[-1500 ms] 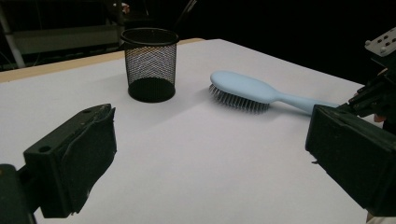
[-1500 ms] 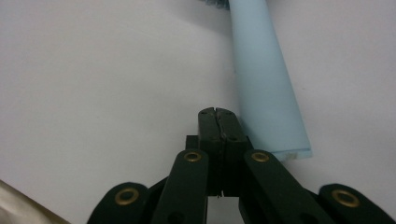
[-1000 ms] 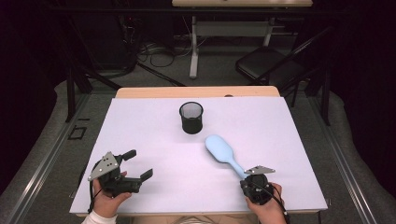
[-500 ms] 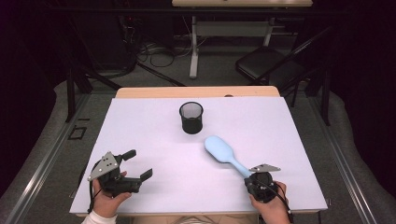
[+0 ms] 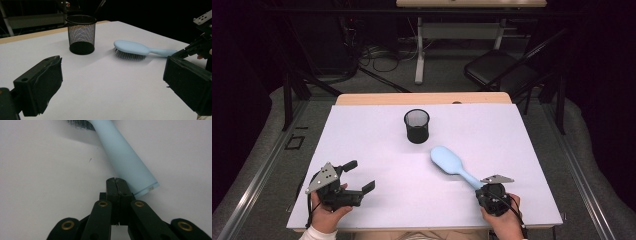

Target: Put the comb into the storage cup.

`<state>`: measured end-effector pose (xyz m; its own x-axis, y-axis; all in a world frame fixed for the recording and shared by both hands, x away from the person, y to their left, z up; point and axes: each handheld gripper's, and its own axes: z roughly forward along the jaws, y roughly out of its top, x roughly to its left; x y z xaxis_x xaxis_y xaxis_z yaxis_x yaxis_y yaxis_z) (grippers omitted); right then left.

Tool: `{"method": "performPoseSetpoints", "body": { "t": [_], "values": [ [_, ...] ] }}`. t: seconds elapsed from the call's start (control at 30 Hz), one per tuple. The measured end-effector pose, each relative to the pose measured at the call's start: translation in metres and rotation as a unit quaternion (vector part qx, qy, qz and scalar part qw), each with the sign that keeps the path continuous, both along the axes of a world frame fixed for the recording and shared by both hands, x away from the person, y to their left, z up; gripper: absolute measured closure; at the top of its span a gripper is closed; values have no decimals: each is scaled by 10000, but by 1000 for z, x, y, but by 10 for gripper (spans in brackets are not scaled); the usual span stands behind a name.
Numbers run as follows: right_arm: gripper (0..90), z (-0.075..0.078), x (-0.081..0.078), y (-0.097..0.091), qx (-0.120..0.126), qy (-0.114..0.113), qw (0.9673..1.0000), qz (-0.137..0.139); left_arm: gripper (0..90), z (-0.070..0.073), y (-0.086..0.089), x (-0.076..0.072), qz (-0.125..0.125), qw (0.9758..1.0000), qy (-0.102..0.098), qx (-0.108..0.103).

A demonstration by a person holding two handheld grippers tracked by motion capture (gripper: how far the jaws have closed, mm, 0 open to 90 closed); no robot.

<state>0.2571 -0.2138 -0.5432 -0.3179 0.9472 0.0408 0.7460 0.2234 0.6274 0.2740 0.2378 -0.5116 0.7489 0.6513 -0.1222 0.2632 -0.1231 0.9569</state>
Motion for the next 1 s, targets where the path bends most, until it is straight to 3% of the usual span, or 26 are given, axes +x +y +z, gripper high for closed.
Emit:
{"method": "performPoseSetpoints", "body": {
  "t": [1.0],
  "values": [
    [900, 1, -1, 0, 85, -18, 10000, 29, 23, 0, 0, 0, 9, 10000, 14, -1]
  ]
}}
